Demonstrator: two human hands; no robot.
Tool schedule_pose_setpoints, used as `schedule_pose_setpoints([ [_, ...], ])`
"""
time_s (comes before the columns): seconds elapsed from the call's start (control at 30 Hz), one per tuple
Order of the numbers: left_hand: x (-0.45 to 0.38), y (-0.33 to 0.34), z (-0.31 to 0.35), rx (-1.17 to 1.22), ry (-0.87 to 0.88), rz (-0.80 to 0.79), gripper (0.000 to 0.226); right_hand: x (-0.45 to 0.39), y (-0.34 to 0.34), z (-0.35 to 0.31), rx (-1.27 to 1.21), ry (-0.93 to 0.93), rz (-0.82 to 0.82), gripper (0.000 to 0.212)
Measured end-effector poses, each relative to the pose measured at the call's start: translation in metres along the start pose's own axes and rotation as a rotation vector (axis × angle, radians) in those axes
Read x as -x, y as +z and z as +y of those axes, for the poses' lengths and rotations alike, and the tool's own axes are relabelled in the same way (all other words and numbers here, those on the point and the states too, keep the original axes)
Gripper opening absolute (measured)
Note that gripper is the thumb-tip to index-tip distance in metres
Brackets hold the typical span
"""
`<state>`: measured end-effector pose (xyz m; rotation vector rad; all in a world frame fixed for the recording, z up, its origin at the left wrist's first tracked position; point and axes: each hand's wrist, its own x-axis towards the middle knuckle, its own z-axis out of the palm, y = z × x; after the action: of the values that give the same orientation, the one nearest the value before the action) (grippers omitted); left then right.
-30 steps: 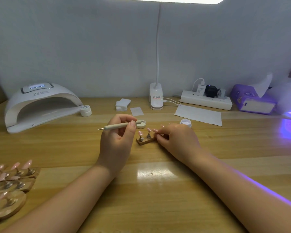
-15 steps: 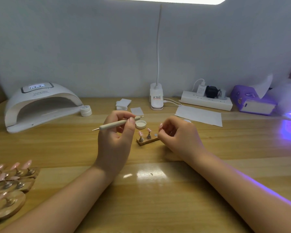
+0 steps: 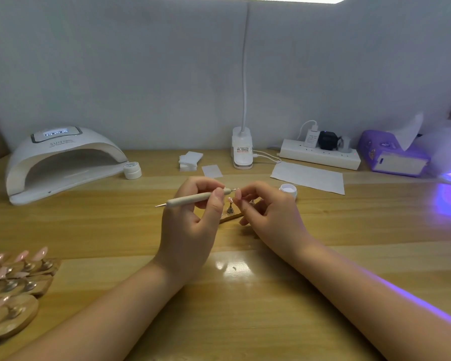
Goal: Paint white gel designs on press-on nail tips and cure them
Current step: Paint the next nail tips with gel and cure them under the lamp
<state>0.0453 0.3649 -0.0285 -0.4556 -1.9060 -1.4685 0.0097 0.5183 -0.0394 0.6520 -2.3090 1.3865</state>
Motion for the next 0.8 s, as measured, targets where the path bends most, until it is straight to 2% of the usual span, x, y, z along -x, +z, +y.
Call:
schedule_pose_setpoints([
  [0.23,0.0021,0.0015,0.0012,-0.043,0.038,-0.009,0.014,0.0002,-0.0007,0.0016,0.031,-0.024,-0.004,0.011],
  [0.8,0.0024,0.0021,-0.0031,-0.065,0.034,-0.026,0.005,0.0007,-0.0003,0.0005,0.081,-0.055,-0.006,0.005],
])
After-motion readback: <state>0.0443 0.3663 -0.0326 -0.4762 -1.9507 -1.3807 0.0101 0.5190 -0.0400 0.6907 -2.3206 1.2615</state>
